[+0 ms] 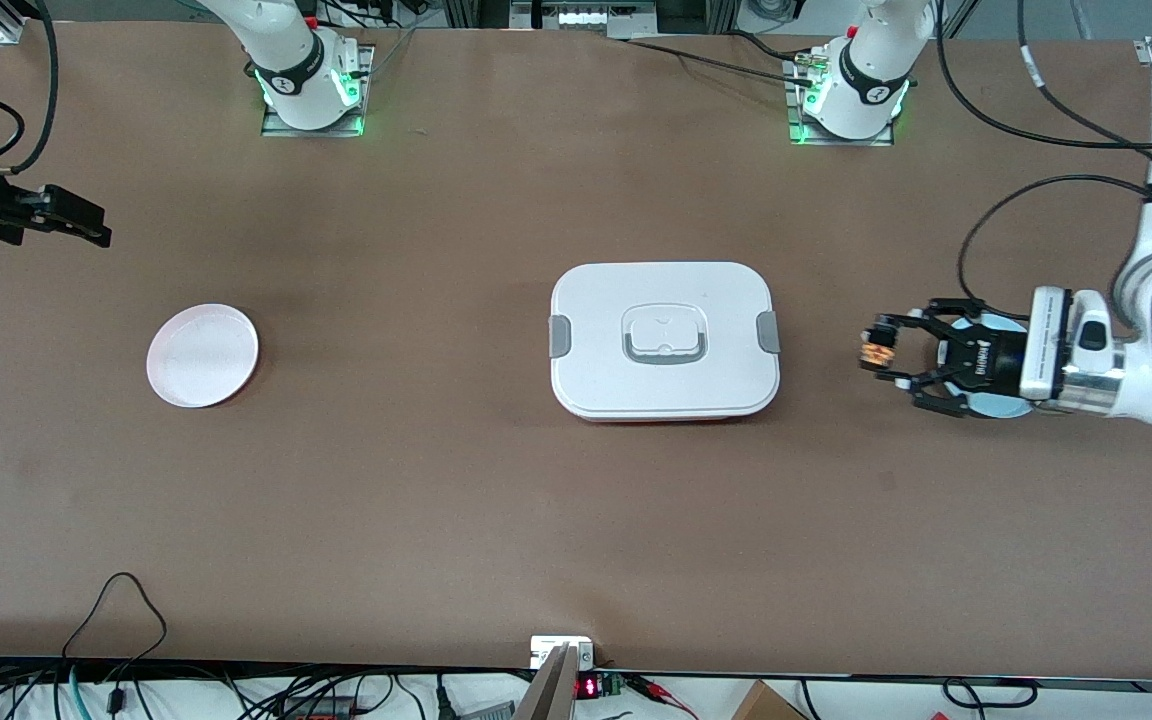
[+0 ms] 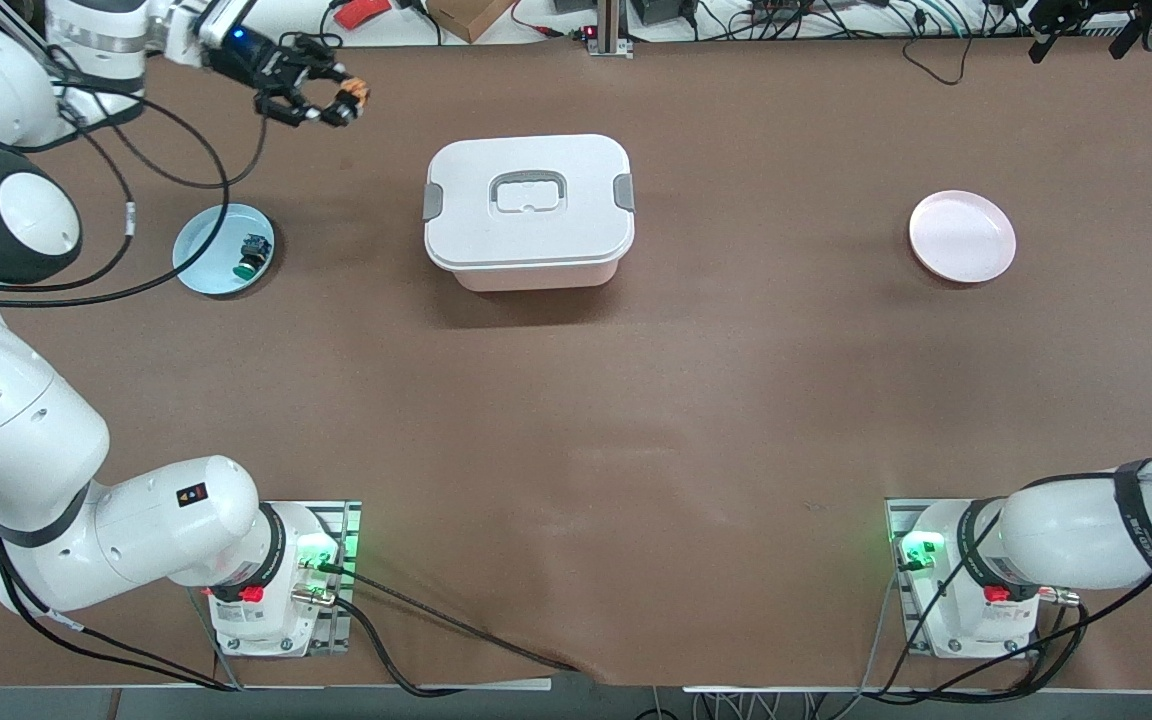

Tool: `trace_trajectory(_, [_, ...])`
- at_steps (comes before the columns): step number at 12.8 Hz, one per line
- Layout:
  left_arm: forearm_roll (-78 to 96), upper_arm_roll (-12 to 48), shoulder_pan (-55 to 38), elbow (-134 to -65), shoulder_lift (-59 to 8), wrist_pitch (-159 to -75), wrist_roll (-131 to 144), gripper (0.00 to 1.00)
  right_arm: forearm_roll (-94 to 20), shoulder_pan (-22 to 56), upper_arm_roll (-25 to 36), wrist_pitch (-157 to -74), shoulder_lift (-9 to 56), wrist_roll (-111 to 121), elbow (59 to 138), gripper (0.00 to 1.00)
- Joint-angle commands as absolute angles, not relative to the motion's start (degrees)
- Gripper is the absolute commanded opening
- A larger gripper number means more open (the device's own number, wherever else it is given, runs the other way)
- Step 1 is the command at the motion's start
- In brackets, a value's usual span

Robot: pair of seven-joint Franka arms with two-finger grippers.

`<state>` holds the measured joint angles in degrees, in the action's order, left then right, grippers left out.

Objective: Transfer orange switch to right arm and place
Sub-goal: 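Carry the orange switch with the left gripper while the right gripper approaches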

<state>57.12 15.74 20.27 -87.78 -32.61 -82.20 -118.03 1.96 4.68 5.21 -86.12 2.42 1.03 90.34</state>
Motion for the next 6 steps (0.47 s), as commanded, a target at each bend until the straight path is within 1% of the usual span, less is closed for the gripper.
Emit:
trace_trajectory(1, [68.59, 16.95, 14.53, -85.96, -33.05, -80.5, -114.18, 0.0, 1.67, 4.92, 4.48, -85.34, 2.72, 1.05, 87.8, 1.0])
trace_trajectory(2, [72.38, 18.27, 12.5, -85.96, -32.96, -82.25, -113.13, 0.0, 1.5, 4.92, 4.57, -85.17, 2.64, 0.71, 87.8, 1.0])
trace_trajectory(3, [74.42, 19.85, 10.83, -85.96, -32.0, -85.75, -111.98, 0.0, 1.23, 4.83, 4.57, -85.17, 2.46, 0.88, 87.8, 1.0])
trace_trajectory(5, [77.06, 24.93, 8.36, -86.04, -30.42, -95.92, -105.85, 0.0, -0.86, 4.05, 5.09, -85.69, 2.72, 0.97, 87.72, 1.0])
trace_trajectory(6, [78.21, 28.44, 8.09, -86.04, -29.71, -102.24, -103.99, 0.0, -4.53, 3.78, 5.45, -85.61, 2.72, 0.88, 87.8, 1.0])
